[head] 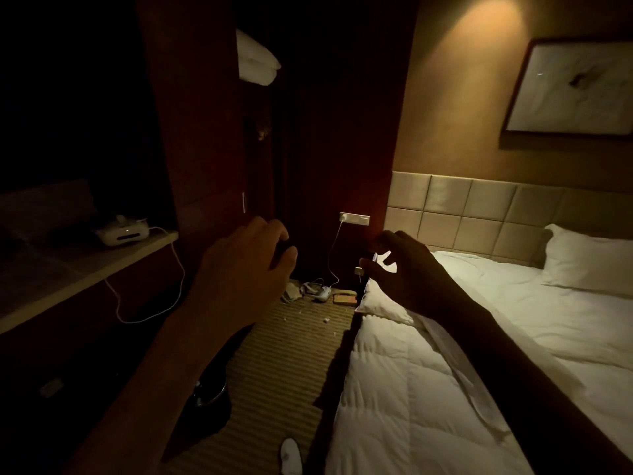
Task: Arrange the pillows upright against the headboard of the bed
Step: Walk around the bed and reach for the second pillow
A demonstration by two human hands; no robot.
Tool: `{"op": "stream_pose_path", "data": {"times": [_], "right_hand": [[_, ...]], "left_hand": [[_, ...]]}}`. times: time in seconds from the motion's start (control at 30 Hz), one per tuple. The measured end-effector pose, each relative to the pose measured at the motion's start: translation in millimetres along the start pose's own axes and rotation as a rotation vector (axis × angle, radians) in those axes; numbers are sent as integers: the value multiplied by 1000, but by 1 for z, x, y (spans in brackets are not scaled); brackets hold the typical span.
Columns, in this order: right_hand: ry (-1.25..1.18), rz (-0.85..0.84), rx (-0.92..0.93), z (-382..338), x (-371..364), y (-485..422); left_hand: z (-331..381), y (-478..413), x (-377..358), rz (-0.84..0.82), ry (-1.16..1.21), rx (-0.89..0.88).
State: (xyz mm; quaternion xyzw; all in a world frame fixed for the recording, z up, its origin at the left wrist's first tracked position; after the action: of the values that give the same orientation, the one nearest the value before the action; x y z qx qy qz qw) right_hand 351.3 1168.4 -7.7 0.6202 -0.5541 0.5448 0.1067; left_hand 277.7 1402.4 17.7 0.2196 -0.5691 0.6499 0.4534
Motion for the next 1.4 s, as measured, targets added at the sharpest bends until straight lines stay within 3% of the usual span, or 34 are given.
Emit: {"op": "stream_pose_path", "data": {"times": [0.6, 1.17, 1.4], "right_hand": [[64, 123, -245, 66, -40, -153], [269, 238, -465, 47, -134, -283], [295, 289, -540, 44, -147, -315]], "left_hand": [[-115, -192, -83, -90, 92, -111], [-240, -355, -166, -145, 242, -366], [-261, -397, -185, -170, 292, -468]]}}
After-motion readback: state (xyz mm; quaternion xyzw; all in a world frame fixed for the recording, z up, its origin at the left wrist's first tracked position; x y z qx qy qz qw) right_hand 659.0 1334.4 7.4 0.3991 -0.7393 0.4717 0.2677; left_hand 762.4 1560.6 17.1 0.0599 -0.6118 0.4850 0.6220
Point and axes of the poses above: each hand's wrist, its own y-axis away from the middle knuckle, its own x-axis out of the back of the hand, z = x × y, the point moved 4 cm from there along -y, towards the middle knuckle, and after that the axes turned 4 degrees about -z, right-handed, at the moved point
